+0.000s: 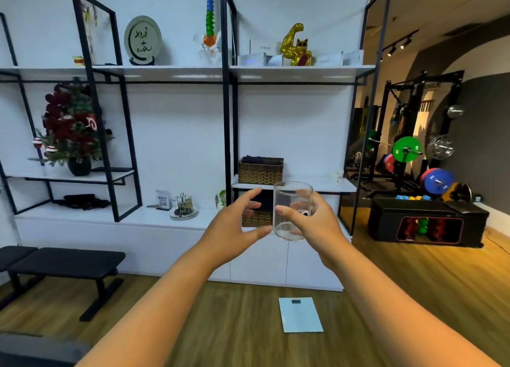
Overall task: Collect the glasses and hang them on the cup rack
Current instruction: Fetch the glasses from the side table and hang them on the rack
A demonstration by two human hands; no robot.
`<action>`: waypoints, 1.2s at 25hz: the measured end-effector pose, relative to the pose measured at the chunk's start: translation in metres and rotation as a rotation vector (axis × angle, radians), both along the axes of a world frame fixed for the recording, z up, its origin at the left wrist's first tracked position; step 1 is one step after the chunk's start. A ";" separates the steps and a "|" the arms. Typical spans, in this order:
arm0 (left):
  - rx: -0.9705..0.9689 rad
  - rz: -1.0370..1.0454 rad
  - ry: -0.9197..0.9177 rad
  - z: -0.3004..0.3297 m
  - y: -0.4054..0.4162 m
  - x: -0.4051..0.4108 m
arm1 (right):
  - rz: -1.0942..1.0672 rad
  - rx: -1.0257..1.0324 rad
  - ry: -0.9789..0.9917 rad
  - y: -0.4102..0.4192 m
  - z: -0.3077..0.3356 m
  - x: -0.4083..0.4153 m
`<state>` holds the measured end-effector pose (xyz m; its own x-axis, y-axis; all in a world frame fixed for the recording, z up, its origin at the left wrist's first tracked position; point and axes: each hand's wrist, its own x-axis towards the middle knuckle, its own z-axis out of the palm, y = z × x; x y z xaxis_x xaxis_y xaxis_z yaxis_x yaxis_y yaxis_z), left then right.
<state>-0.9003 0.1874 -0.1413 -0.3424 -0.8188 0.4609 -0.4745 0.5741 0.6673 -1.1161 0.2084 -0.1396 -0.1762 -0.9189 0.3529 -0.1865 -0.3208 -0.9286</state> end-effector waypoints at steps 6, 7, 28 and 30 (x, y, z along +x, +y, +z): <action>0.017 -0.040 -0.062 -0.005 -0.113 0.004 | -0.036 -0.004 0.052 -0.102 -0.006 0.005; 0.021 -0.053 -0.049 -0.003 -0.136 0.008 | -0.053 -0.008 0.046 -0.123 -0.004 0.009; 0.106 0.077 0.166 -0.016 -0.462 -0.008 | 0.162 0.028 0.057 -0.483 -0.048 0.015; 0.107 0.116 0.139 -0.014 -0.496 -0.023 | 0.198 0.047 0.057 -0.524 -0.050 0.004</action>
